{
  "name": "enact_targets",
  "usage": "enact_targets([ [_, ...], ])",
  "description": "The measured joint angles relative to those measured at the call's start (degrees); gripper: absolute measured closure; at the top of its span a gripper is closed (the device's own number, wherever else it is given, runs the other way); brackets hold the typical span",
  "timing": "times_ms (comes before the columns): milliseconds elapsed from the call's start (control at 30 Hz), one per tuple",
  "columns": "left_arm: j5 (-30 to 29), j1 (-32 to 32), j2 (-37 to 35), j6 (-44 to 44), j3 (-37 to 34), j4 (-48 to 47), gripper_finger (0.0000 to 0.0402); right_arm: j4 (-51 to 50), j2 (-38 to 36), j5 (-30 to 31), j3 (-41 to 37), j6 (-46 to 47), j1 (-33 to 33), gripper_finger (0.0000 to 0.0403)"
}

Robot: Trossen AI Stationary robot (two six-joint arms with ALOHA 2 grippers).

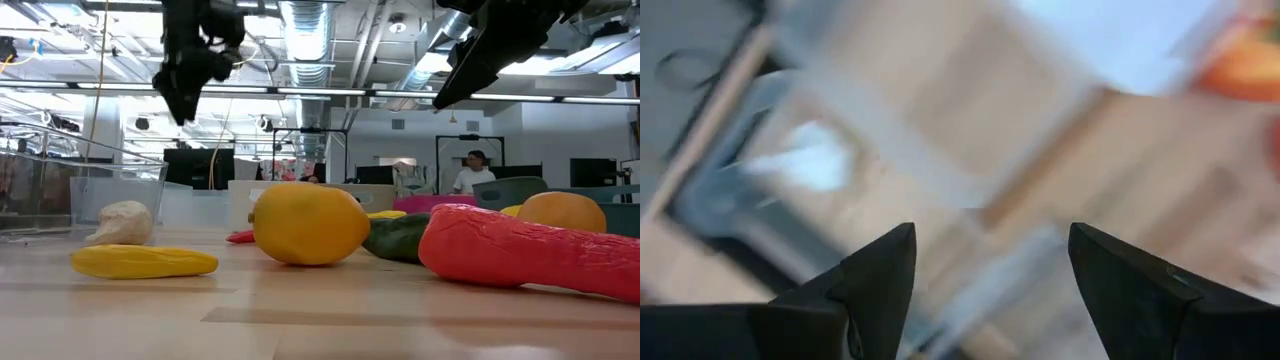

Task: Sort produce into baskets
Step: Put the garlic into the left small transparent bin

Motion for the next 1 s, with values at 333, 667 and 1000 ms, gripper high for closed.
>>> enact_targets([
  [333,8.3,-21.6,0.1,-3.0,0.0,-0.4,0.0152,0.0,0.0,0.0,0.0,0.0,0.0,0.0152],
  [667,3.6,-41.1,3.7,-2.8,0.0,0.3,0.0152,0.0,0.0,0.0,0.0,0.1,0.0,0.0152],
  [1000,0.3,-49.9,13.7,-1.3,0.0,2.8,0.0152,0.0,0.0,0.0,0.0,0.1,0.0,0.0152],
])
